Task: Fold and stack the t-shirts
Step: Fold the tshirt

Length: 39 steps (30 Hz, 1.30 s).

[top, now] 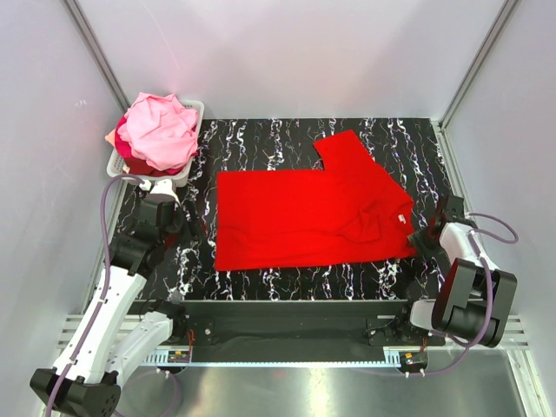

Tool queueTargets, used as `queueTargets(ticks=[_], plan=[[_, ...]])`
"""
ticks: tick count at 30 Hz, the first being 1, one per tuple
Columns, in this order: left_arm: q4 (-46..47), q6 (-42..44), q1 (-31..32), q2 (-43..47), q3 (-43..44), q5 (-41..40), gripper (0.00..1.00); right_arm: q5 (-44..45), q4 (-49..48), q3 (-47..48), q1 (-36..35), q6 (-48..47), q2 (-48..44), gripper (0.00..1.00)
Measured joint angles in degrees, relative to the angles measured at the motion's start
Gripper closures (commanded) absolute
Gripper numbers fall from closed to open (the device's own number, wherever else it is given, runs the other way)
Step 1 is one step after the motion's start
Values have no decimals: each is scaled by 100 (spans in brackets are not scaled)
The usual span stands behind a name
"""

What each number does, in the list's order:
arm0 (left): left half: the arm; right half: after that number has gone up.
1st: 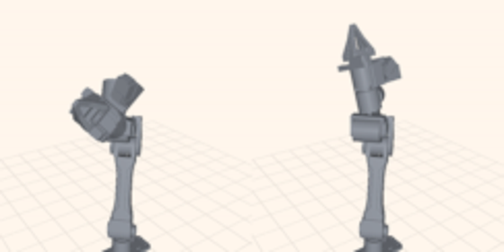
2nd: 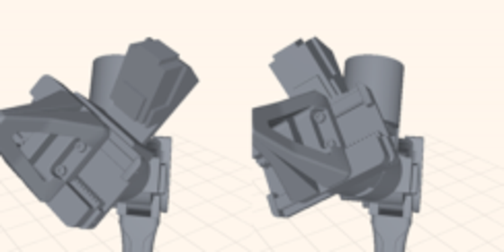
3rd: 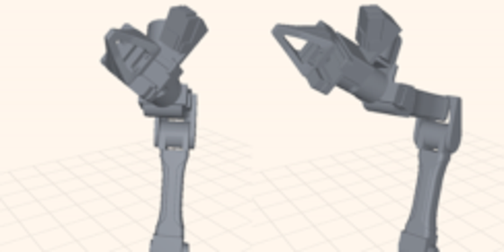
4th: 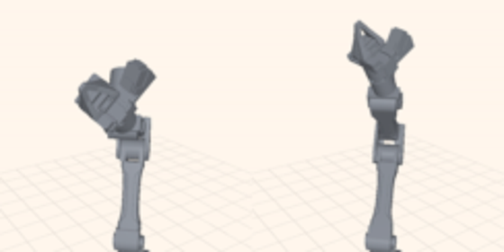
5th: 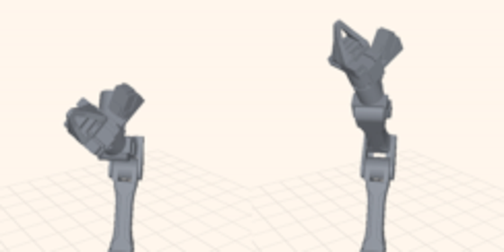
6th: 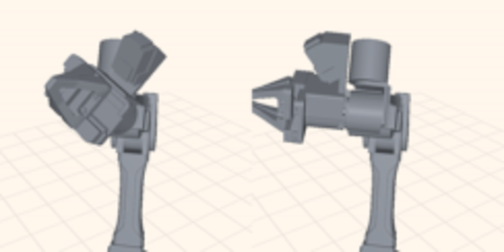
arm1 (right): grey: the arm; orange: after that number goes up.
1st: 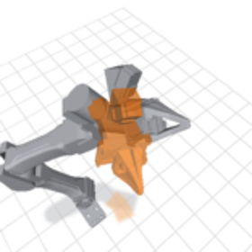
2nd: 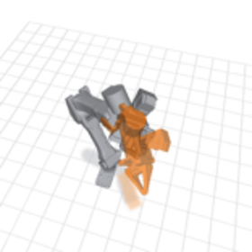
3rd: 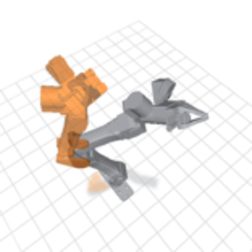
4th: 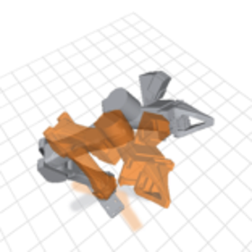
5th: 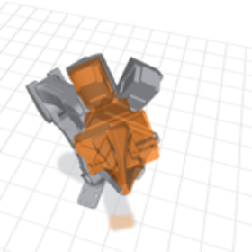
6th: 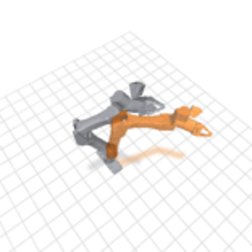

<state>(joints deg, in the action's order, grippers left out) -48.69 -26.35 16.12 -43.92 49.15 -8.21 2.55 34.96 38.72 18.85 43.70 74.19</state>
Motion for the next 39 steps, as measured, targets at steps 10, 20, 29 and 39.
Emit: queueTargets(ticks=[10,20,29,39], plan=[[33,0,0,0,0,0,24,-63,85,0,330,-142,-146,22],[33,0,0,-2,0,0,24,-597,11,103,280,-442,-1266,24],[33,0,0,-2,0,-2,24,-1014,-490,411,-1287,-680,-107,34],[35,0,0,-9,0,-2,24,-1080,-861,514,-1631,-654,669,39]])
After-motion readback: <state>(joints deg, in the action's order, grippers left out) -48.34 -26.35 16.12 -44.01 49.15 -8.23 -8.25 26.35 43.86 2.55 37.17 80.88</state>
